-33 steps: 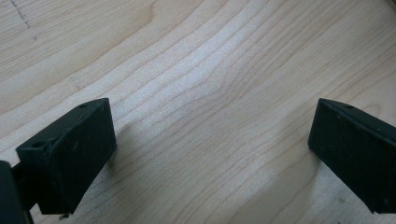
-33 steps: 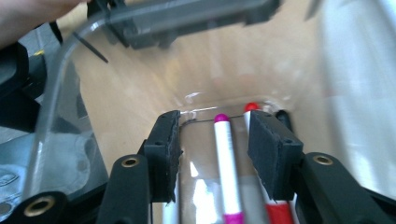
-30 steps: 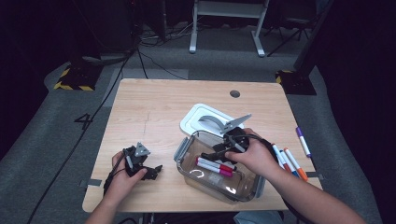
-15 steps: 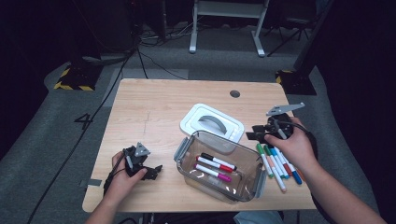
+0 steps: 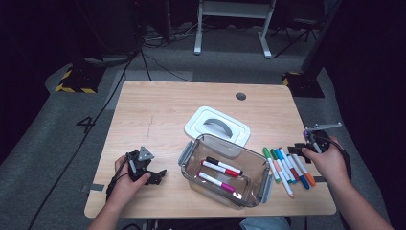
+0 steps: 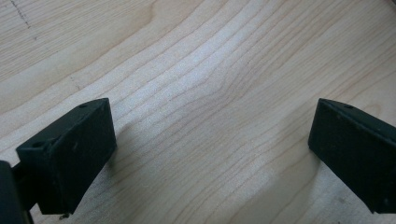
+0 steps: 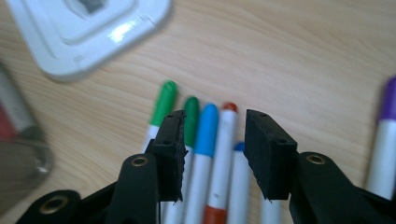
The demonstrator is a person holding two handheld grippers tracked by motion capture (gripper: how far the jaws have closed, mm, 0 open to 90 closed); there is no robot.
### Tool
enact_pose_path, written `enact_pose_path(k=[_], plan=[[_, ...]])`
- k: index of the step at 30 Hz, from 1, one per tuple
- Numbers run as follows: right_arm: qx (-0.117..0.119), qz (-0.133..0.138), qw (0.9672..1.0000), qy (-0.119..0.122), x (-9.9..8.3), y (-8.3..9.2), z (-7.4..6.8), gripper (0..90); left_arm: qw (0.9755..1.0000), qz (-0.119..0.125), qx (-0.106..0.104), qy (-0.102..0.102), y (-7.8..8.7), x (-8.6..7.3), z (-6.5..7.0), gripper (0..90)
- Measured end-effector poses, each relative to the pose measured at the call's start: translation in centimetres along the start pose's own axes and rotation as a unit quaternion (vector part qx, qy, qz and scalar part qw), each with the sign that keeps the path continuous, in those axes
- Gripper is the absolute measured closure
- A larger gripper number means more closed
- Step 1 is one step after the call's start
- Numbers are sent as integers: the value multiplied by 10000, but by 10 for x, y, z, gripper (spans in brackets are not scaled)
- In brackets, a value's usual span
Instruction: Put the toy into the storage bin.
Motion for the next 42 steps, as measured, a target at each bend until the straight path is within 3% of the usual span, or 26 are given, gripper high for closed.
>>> enact_pose_path(k=[1, 6, 8, 16, 22, 28, 34, 38, 41, 42], plan=[[0, 0, 10000, 0, 0, 0, 0, 595, 10000, 0, 0, 0, 0, 0, 0, 13], [-276, -189, 9991, -240, -26, -5, 30, 606, 10000, -1, -13, -4, 0, 0, 0, 13], [-292, -295, 9980, -481, -41, -9, 43, 613, 10000, 1, 0, 1, 0, 0, 0, 13], [-304, -461, 9958, -729, -60, -15, 54, 642, 10000, 0, -12, -2, 0, 0, 0, 13], [-617, -573, 9937, -746, -65, -15, 58, 762, 10000, 4, -13, 9, 0, 0, 0, 13], [-541, -558, 9929, -896, -61, -15, 54, 772, 10000, 6, -12, 16, 0, 0, 0, 13], [-299, -220, 9963, -777, -33, 0, 40, 772, 10000, 4, -9, 19, 0, 0, 0, 13], [-93, 19, 9986, -519, -4, 14, 17, 772, 10000, 5, -15, 14, 0, 0, 0, 13], [32, 119, 9990, -425, 7, 18, 6, 772, 10000, 5, -13, 13, 0, 0, 0, 13], [208, 213, 9991, -311, 18, 22, -7, 772, 10000, 4, -6, 18, 0, 0, 0, 13]])
Point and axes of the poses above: each handheld gripper's, and its own axes: y roughly backward along the jaws, x roughly out of its top, z roughly to its right, the point moved 7 cm from there along -y, roughly forward along the jaws, and after that the axes turned 14 degrees about x, right-handed, at the moved point
